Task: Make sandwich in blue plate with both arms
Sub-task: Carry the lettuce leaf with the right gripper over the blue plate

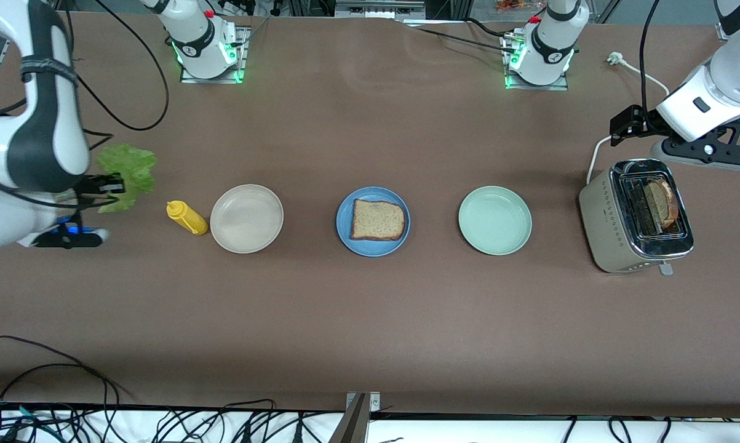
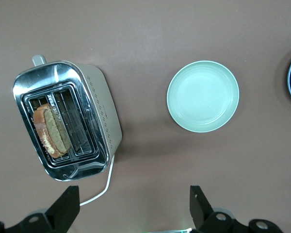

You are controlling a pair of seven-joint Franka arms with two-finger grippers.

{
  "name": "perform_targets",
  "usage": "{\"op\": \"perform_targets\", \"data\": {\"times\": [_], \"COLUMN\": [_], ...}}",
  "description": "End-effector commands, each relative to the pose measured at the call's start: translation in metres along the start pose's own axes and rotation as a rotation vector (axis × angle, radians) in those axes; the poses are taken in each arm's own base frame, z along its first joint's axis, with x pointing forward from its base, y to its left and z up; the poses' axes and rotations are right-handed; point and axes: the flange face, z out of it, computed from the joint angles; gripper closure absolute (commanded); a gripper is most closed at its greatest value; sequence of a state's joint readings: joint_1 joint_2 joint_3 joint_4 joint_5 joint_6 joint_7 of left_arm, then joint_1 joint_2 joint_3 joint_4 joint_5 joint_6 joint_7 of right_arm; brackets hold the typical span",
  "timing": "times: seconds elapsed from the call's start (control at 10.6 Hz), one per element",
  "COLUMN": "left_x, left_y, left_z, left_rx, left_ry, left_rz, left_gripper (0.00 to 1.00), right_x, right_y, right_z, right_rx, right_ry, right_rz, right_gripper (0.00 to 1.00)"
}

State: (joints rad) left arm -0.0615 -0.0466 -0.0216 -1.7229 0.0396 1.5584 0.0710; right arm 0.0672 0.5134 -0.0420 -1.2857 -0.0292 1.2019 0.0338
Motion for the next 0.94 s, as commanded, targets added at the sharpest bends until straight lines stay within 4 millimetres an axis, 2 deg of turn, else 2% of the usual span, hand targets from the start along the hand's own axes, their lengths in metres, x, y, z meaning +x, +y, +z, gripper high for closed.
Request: {"op": "perform_targets", "data": {"times": [0.0,0.38,0.47,0.66,0.85], "left_x": [-0.004,-0.003,-0.003,-0.003,-0.003], "left_y": [-0.006,-0.007,-0.008,-0.017,-0.016], "left_z": [-0.005,-0.005,-0.005,-0.004,-0.006], "left_rx": [-0.019,-0.020,-0.046,-0.055,-0.048], "left_ry": [0.035,0.041,0.044,0.042,0.046], "left_rz": [0.012,0.019,0.036,0.023,0.024], "left_gripper": [0.00,0.00,0.00,0.00,0.00], "right_x": [-0.009,-0.006,-0.004,0.006,0.010], "right_y": [-0.072,-0.189,-0.221,-0.273,-0.333], "right_z": [-0.008,-0.003,0.003,0.017,0.040], "right_rx": [0.060,0.129,0.172,0.272,0.318], "right_ry": [-0.008,0.086,0.101,0.108,0.127], "right_rz": [0.126,0.250,0.287,0.393,0.483], "right_gripper": [1.00,1.00,1.00,1.00,1.00]}}
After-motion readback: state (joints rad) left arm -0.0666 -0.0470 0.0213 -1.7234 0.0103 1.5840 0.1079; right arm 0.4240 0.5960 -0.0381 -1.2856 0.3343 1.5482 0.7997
